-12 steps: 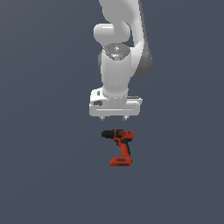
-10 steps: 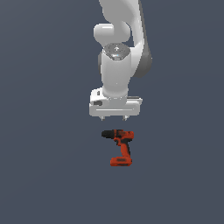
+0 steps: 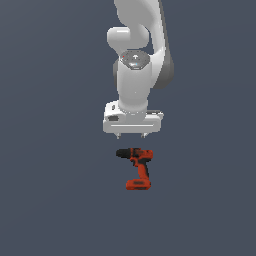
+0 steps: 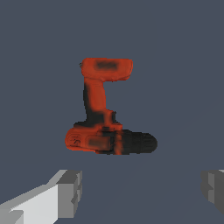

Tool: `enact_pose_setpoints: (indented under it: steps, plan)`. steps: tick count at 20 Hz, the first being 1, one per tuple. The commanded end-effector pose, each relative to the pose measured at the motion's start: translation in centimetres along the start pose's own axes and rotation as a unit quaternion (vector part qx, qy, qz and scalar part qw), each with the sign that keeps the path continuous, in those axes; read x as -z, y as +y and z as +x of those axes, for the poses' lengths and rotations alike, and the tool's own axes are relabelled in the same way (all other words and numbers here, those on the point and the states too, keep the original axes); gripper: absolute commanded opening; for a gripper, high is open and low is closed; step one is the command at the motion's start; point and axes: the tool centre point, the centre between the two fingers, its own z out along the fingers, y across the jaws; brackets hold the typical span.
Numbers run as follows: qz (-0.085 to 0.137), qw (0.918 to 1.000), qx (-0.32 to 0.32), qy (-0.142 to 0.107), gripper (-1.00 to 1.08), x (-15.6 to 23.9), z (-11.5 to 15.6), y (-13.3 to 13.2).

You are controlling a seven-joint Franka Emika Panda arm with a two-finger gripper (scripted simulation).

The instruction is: Pick up the object and move it to a goal position.

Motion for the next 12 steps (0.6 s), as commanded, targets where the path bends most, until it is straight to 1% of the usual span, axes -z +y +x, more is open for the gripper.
enact_pose_setpoints:
  steps: [1, 6, 12]
  plan:
    - [0.0, 1.0, 0.0, 0.0, 1.08, 0.01, 0.0, 0.0]
    - [-0.001, 1.0, -0.009, -0.001, 1.08, -0.18, -0.01, 0.01]
    - [-0.006, 0.9993, -0.036, -0.004, 1.08, -0.75, -0.04, 0.0]
